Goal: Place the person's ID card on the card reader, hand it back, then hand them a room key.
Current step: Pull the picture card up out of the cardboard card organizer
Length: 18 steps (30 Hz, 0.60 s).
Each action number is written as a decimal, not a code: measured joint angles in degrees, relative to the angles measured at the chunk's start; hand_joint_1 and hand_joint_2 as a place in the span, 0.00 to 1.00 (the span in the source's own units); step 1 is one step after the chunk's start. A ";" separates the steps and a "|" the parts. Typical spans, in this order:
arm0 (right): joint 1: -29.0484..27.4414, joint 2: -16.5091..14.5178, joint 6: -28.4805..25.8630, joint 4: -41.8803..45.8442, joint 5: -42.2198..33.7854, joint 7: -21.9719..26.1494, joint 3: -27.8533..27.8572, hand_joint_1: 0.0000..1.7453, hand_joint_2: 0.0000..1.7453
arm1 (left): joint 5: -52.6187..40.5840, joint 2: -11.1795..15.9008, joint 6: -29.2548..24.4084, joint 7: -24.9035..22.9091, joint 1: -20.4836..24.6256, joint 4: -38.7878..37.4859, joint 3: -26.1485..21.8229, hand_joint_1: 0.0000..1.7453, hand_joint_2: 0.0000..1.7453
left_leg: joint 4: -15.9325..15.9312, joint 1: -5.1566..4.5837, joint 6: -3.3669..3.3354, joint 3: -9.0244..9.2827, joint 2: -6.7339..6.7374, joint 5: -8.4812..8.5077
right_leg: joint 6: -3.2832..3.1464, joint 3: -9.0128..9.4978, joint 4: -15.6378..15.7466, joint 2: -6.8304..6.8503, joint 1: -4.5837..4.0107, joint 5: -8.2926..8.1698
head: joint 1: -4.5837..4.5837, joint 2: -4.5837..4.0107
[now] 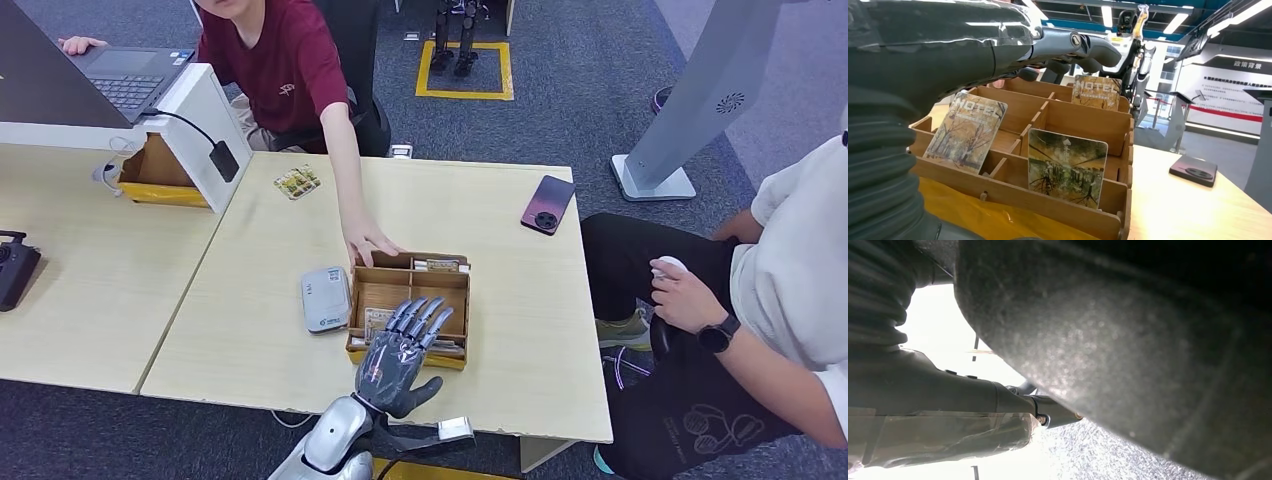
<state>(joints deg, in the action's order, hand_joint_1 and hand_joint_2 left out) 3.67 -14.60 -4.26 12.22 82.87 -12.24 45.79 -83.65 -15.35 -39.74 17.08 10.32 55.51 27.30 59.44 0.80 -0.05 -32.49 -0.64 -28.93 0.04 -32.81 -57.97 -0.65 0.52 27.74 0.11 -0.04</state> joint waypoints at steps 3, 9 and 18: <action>0.01 0.00 0.07 0.00 0.03 -0.02 0.00 0.00 1.00 | -0.10 -0.01 0.00 -0.44 0.30 -0.71 -0.04 0.00 1.00 | 0.00 0.00 0.00 0.00 0.00 0.00 | 0.00 0.00 0.00 0.00 0.00 0.00 | 0.00 0.00; 0.14 -0.02 0.27 0.00 0.54 -0.18 0.00 0.00 1.00 | 0.63 0.01 0.00 -0.10 1.97 -2.69 -0.06 0.00 1.00 | 0.00 0.00 0.00 0.01 0.00 0.00 | -0.01 0.02 0.00 0.00 0.00 -0.01 | 0.00 -0.01; 0.18 -0.02 0.40 0.00 0.61 -0.20 0.00 0.00 1.00 | 1.94 0.10 0.00 1.32 3.47 -4.74 -0.07 0.00 1.00 | 0.00 0.01 0.00 0.02 0.00 0.00 | -0.01 0.03 0.00 0.00 -0.01 -0.01 | 0.00 -0.01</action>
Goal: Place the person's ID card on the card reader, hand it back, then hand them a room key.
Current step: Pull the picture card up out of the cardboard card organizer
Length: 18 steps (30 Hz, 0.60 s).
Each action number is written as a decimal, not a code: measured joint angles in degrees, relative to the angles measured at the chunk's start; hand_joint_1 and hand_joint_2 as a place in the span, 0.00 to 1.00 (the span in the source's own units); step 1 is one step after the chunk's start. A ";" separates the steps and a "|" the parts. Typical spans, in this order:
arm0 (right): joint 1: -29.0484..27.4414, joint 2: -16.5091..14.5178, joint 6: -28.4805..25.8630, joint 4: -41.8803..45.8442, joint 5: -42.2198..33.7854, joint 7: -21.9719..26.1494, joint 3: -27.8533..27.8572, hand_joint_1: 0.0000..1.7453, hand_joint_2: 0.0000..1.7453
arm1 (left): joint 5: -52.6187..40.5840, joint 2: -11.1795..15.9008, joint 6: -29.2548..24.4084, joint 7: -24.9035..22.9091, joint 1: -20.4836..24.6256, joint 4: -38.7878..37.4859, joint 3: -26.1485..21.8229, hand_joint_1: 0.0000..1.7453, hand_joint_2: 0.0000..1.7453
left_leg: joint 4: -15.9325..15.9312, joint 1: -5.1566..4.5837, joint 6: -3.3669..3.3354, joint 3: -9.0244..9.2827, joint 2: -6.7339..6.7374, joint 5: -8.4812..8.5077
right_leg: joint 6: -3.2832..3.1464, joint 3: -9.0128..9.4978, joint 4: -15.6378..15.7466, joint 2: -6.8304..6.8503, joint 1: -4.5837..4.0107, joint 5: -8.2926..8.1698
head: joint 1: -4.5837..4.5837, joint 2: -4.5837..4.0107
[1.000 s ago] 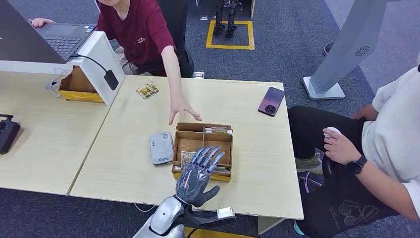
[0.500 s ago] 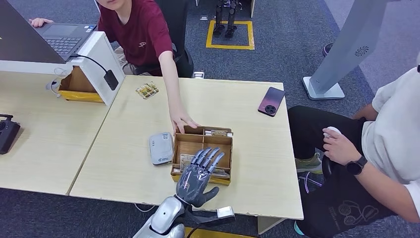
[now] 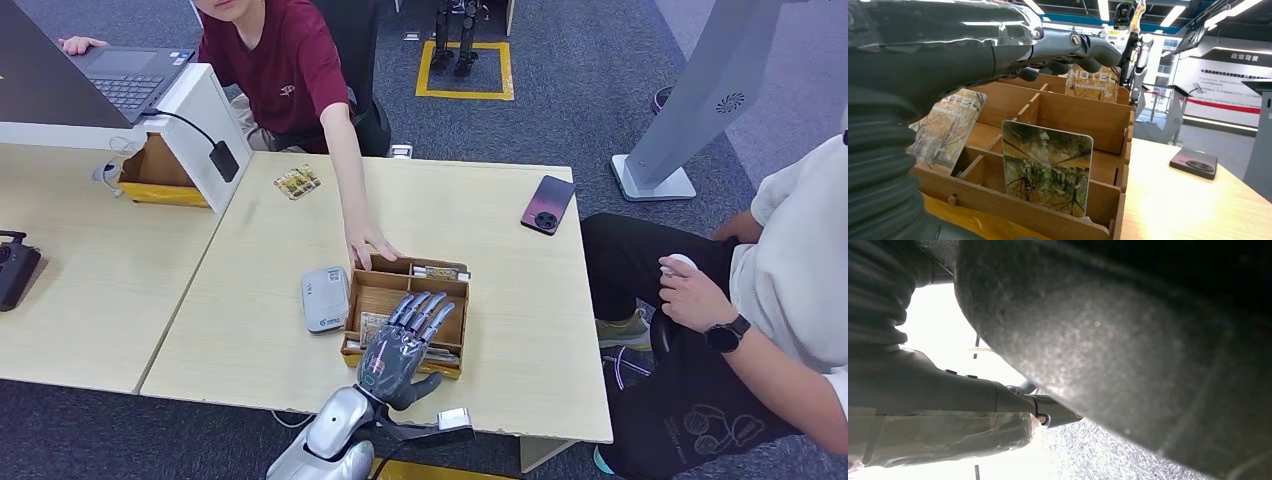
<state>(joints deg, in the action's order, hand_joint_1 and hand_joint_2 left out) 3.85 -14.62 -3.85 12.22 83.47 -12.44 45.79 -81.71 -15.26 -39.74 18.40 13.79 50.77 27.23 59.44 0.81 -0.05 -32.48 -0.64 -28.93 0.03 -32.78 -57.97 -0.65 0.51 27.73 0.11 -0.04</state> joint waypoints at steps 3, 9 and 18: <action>0.00 0.00 0.10 0.03 0.00 0.01 0.00 0.00 1.00 | 0.80 0.04 0.00 0.85 0.46 -0.76 0.00 0.00 1.00 | 0.00 0.00 0.00 0.00 0.00 0.00 | 0.00 0.00 0.00 0.00 0.00 0.00 | 0.00 0.00; 0.00 0.00 0.36 0.19 0.00 0.00 0.00 0.00 1.00 | 1.44 0.10 0.00 1.68 0.91 -1.79 0.00 0.00 1.00 | 0.00 0.00 0.00 0.00 0.00 0.00 | 0.00 0.00 0.00 0.00 0.00 0.00 | 0.00 0.00; 0.01 0.00 0.48 0.24 0.04 0.00 0.00 0.00 1.00 | 1.76 0.44 0.00 2.19 1.49 -2.87 0.00 0.00 1.00 | 0.00 0.00 0.00 0.00 0.00 0.00 | 0.00 0.00 0.00 0.00 0.00 0.00 | 0.00 0.01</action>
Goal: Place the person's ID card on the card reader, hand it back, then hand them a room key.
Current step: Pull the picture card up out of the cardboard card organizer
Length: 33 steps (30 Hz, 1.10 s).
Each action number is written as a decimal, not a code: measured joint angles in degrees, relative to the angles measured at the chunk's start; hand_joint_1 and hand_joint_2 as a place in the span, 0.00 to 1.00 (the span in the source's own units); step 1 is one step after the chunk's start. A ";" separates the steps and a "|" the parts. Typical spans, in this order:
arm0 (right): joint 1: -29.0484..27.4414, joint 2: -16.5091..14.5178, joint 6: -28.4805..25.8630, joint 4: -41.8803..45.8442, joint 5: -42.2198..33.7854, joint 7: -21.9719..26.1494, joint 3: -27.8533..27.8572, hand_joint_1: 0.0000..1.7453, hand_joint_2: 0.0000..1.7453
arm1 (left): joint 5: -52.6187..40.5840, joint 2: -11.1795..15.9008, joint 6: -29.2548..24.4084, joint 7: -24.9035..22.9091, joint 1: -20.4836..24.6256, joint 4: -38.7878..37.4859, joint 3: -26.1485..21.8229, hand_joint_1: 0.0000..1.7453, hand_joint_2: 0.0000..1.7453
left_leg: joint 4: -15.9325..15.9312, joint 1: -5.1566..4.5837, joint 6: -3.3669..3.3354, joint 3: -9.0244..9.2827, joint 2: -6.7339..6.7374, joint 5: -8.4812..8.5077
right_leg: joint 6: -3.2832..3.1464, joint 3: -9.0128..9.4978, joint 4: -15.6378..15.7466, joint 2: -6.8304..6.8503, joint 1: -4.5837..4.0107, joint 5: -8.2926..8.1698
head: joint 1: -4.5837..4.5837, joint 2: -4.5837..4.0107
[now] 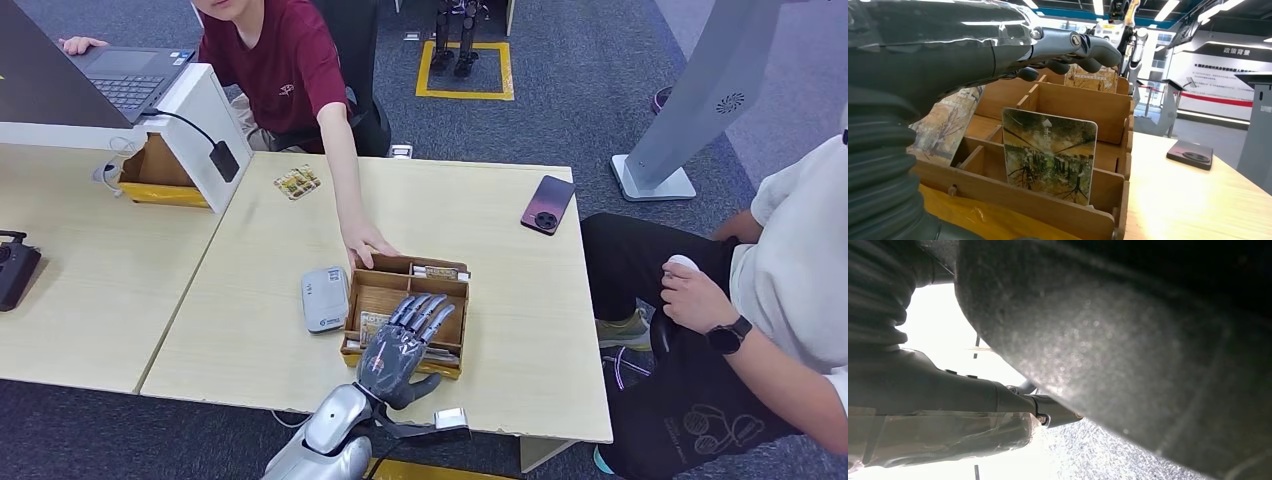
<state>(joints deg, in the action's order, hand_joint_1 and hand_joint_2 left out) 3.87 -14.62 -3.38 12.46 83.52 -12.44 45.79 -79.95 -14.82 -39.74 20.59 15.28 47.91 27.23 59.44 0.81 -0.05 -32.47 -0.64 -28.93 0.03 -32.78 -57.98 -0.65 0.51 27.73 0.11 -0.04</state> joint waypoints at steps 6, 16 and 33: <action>0.00 0.00 0.01 0.00 0.00 0.00 0.00 0.00 1.00 | 0.39 0.03 0.00 0.47 0.01 -0.36 0.01 0.01 1.00 | 0.00 0.00 0.00 0.00 0.00 0.00 | 0.00 0.00 0.00 0.00 0.00 0.00 | 0.00 0.00; 0.02 0.00 0.05 0.00 0.20 0.01 0.00 0.00 1.00 | 3.30 0.46 0.00 1.40 0.75 -2.04 0.10 1.00 1.00 | 0.00 0.00 0.00 0.01 0.00 0.00 | 0.00 0.00 0.00 0.00 0.00 0.00 | -0.01 0.00; 0.04 0.00 0.12 0.00 0.33 0.01 0.00 0.00 1.00 | 3.35 0.39 -0.38 1.21 2.38 -4.14 1.05 1.00 1.00 | 0.00 0.01 0.00 0.03 0.03 0.00 | 0.00 0.01 -0.01 -0.05 -0.01 0.00 | 0.00 -0.01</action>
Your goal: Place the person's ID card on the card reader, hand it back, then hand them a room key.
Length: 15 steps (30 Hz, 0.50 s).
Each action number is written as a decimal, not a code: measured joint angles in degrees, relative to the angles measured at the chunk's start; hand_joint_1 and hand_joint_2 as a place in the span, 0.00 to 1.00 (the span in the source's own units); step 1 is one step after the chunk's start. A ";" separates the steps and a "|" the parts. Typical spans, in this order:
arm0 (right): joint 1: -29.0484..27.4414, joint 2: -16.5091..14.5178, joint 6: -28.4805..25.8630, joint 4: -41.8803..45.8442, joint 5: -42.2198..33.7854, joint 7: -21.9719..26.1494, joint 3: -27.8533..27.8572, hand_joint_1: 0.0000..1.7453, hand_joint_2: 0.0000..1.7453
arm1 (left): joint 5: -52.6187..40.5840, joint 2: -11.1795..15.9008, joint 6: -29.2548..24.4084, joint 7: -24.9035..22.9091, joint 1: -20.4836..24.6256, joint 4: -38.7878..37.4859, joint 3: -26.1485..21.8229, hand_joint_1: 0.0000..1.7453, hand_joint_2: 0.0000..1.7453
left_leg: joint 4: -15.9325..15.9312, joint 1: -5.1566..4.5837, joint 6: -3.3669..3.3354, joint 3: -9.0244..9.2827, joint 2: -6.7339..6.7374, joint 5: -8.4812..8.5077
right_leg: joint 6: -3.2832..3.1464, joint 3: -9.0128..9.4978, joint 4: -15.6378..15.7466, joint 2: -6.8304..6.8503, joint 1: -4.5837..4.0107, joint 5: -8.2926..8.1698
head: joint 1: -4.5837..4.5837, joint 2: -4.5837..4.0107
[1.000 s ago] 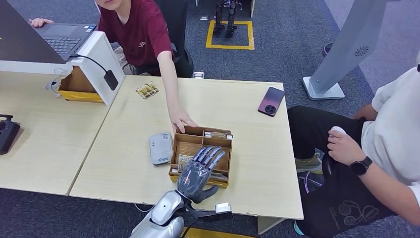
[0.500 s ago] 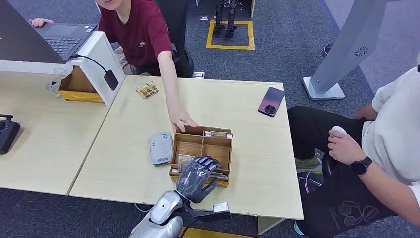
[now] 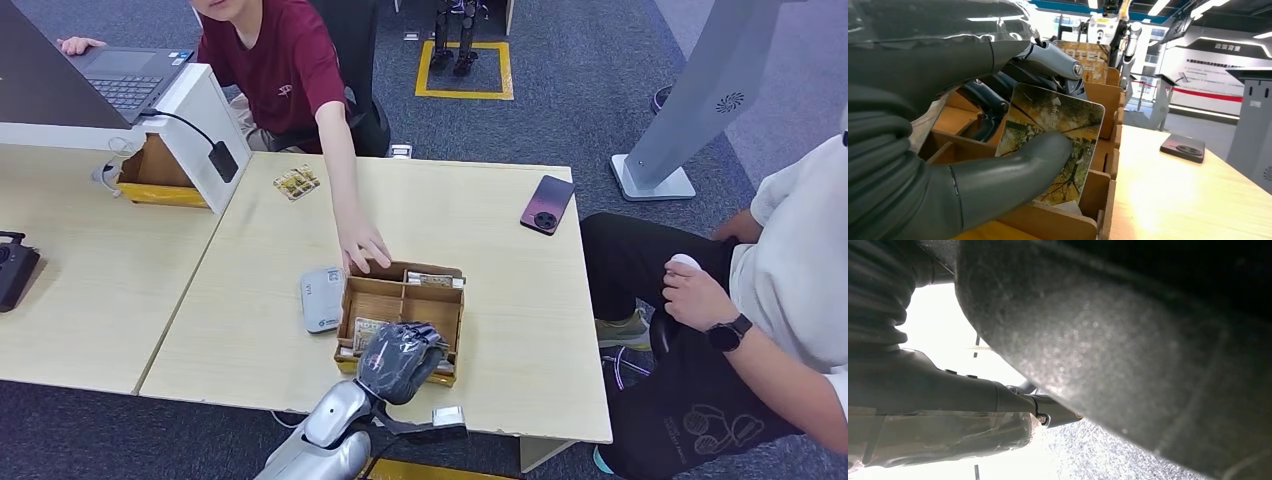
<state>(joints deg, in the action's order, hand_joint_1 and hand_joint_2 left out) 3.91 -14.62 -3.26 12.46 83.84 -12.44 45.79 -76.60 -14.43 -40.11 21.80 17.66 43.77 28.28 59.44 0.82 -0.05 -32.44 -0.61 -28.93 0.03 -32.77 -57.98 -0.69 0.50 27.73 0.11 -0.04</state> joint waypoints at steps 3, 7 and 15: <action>0.00 0.00 0.00 0.00 0.01 0.00 0.00 0.00 1.00 | -0.01 0.00 -0.02 -0.15 0.16 -0.19 0.21 1.00 1.00 | 0.00 0.00 0.00 -0.01 0.00 -0.01 | 0.00 0.00 0.00 0.00 0.00 0.01 | 0.00 0.00; 0.01 0.00 -0.01 0.00 0.02 0.00 0.00 0.00 1.00 | 0.28 0.00 -0.05 -0.09 0.23 -0.36 0.40 1.00 1.00 | 0.00 0.00 -0.01 -0.01 0.00 -0.01 | 0.00 0.00 0.01 0.00 0.00 0.01 | 0.00 0.00; 0.04 -0.02 -0.03 0.00 0.02 0.00 0.00 0.00 1.00 | 3.65 -0.07 -0.10 2.17 0.23 -0.38 0.79 1.00 1.00 | 0.00 0.00 0.00 0.01 0.00 -0.01 | 0.00 0.01 0.00 0.00 0.00 0.00 | 0.00 0.00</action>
<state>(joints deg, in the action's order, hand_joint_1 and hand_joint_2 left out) 3.94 -14.64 -3.28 12.46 83.87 -12.44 45.79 -72.94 -14.49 -40.22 23.97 17.89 43.39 29.07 59.44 0.82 -0.05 -32.43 -0.61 -28.94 0.03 -32.76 -57.98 -0.69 0.50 27.73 0.11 -0.04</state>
